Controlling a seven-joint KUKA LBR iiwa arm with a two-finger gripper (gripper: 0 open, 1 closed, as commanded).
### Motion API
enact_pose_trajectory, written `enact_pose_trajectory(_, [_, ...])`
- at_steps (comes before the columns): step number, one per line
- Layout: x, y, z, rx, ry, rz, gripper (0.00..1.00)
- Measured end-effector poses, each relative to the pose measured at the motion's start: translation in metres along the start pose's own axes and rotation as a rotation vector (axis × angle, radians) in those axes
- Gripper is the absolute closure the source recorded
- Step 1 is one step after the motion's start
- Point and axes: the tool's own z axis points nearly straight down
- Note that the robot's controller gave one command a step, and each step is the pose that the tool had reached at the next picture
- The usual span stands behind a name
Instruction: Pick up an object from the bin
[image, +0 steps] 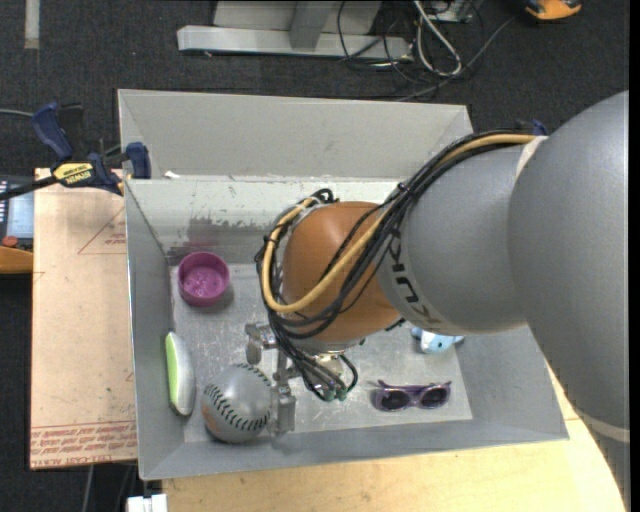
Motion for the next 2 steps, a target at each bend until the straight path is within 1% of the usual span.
enact_pose_trajectory(1, [-0.005, 0.056, 0.037, -0.001, 0.003, 0.213, 0.00])
enact_pose_trajectory(2, [-0.004, 0.028, 0.063, -0.004, -0.014, 0.116, 0.00])
